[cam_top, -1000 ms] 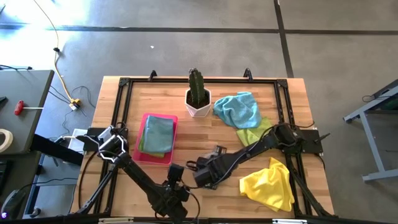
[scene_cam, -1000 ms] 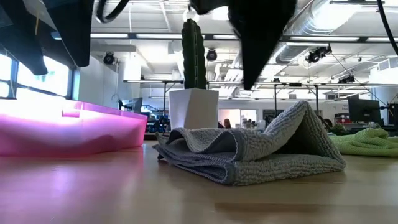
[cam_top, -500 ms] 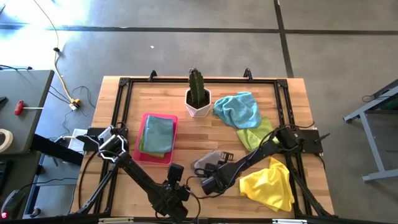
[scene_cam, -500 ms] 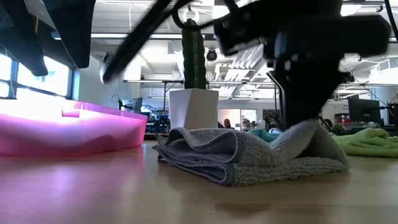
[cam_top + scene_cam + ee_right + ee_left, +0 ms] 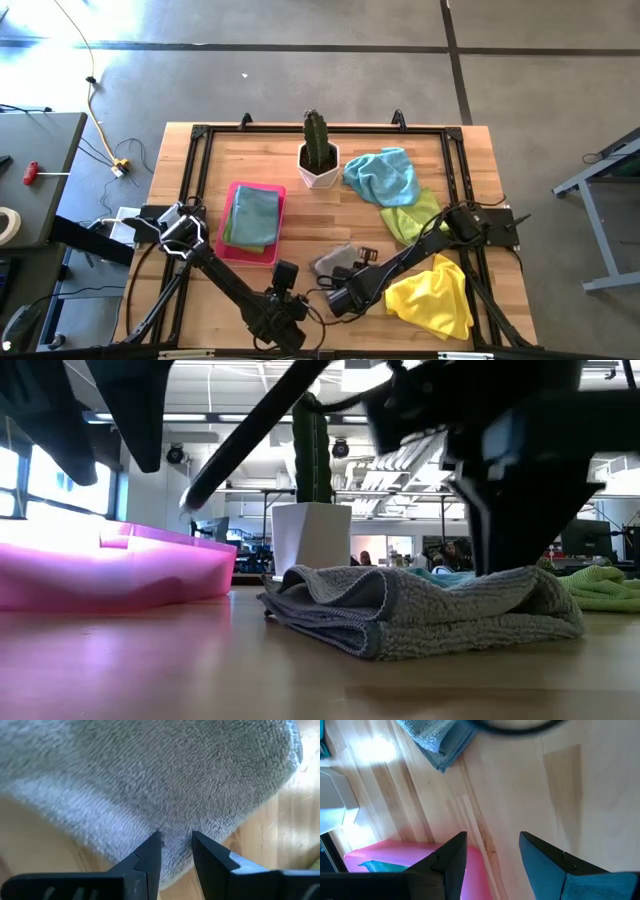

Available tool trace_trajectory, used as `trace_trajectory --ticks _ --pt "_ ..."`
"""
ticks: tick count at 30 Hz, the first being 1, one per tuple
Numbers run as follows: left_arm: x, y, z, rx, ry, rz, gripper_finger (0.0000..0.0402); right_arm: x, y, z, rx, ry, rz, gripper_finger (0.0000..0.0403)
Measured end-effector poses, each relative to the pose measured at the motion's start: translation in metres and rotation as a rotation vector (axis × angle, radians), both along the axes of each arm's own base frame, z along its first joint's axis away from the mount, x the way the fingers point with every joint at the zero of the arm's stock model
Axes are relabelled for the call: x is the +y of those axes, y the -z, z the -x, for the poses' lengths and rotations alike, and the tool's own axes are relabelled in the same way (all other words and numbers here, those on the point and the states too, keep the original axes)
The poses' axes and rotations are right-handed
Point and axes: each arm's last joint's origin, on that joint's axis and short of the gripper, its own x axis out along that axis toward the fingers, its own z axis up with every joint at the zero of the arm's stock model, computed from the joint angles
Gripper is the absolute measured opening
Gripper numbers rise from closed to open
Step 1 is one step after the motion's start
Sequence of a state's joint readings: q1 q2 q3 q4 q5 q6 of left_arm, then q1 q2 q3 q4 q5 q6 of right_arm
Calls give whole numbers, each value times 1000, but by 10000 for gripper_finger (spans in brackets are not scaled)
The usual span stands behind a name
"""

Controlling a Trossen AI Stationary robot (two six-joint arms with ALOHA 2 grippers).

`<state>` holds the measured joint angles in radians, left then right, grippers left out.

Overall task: Fold microfiber towels
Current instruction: Fold the gray towel, then put the gray towel in the pink bin

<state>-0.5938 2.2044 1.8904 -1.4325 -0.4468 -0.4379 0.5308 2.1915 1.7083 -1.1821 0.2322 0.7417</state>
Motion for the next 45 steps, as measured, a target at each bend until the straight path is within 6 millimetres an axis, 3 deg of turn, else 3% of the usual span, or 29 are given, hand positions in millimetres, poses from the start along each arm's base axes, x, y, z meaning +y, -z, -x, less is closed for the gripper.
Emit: trace_trajectory --ticks 6,11,14,17,23,29,33,39,45 --pt "1 0 1 2 -20 -11 172 -9 -47 17 -52 -26 3 102" --pt "5 0 -1 2 -30 -13 172 -27 -61 42 -111 -41 -12 102" --pt "9 0 -4 7 -26 -13 172 -41 -52 61 -179 -5 -63 102" --pt "18 0 -11 1 -21 -20 172 -52 -46 74 -351 31 -172 102" --pt "56 -3 -29 -10 -101 -36 168 -65 -35 86 -622 61 -323 102" --pt "95 -15 -36 -12 -191 52 130 -72 -19 100 -602 51 -313 106" --pt "113 -21 -27 -19 -277 132 103 -72 -8 108 -566 32 -300 121" --pt "111 -19 -12 -201 -367 326 82 -77 6 118 -538 36 -245 144" --pt "102 -10 0 -536 -474 553 78 -83 13 123 -543 37 -149 149"
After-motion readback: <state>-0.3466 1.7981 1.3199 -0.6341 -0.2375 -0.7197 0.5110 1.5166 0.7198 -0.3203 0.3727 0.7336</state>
